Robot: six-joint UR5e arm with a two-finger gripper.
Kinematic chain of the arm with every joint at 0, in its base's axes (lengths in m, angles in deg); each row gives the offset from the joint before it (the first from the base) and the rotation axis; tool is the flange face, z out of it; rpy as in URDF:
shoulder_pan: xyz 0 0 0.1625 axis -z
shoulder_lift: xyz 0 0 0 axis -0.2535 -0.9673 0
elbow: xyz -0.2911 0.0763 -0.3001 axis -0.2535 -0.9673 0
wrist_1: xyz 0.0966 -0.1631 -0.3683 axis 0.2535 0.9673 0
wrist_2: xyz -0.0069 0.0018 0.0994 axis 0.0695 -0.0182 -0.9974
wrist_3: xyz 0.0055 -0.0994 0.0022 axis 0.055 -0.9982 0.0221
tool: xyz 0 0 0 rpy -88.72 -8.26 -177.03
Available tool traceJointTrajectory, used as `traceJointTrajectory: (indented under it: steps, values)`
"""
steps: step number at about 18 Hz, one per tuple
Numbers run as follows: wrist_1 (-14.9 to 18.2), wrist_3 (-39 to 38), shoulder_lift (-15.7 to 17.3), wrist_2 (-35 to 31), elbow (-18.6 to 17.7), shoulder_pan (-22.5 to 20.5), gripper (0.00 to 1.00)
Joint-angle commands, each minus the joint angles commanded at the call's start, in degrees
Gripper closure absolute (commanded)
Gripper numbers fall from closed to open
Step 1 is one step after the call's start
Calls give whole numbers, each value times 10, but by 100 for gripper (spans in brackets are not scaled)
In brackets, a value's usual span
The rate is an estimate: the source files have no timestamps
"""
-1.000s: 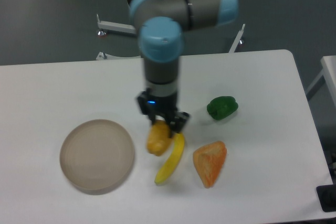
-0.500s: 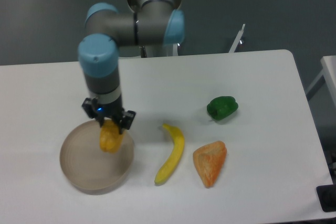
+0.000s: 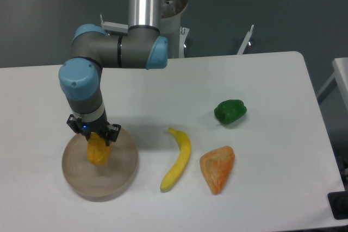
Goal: Place the yellow pepper on the plate
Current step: 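Lower the yellow pepper onto the plate and open the gripper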
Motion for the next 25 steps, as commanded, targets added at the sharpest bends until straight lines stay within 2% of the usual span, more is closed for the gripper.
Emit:
traceJointTrajectory:
  steps: [8,13,18,20,21,23,25]
  values:
    - [-1,5,-10,0,5,1,57]
    - [-18,12,-12,-1,4,1,57]
    - [-18,31,-16,-2,3,1,56]
    - [-18,32,-14,-2,4,1,49]
    - [-18,31,-14,-2,4,1,42]
    - [-18,32,-13,-2,6,1,16]
    - [-16,32,-11,-2,12,0,0]
